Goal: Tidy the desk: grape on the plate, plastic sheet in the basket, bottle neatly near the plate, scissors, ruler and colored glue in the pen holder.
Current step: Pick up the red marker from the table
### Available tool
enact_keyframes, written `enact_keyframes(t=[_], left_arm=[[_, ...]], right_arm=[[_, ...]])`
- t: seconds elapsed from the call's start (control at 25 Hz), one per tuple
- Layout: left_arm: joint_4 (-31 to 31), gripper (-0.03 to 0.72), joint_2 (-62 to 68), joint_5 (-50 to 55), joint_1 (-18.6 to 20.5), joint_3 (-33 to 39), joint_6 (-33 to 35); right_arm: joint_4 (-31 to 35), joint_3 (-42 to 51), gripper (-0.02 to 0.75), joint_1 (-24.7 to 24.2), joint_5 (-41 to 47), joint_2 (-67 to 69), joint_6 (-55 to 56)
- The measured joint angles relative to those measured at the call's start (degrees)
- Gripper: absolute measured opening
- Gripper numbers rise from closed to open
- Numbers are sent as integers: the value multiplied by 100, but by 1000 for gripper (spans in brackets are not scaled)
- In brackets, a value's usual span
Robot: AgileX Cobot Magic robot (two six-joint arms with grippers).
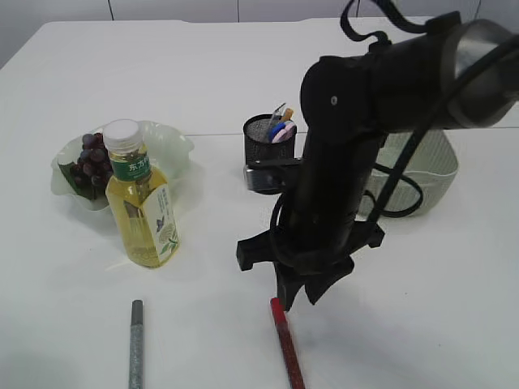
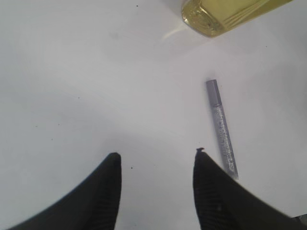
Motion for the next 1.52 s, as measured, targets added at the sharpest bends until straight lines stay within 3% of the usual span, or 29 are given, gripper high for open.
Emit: enact_keyframes(t=[0.32,1.2,1.52], left_arm=[[0,361,0,-41,0,0,0],[0,361,0,-245,0,0,0],[0,361,0,-285,0,0,0]], right_arm=[[-16,24,260,257,-443,301,506],[-5,24,259,269,-914,1026,956],[-5,24,147,269,-924,1052,956]])
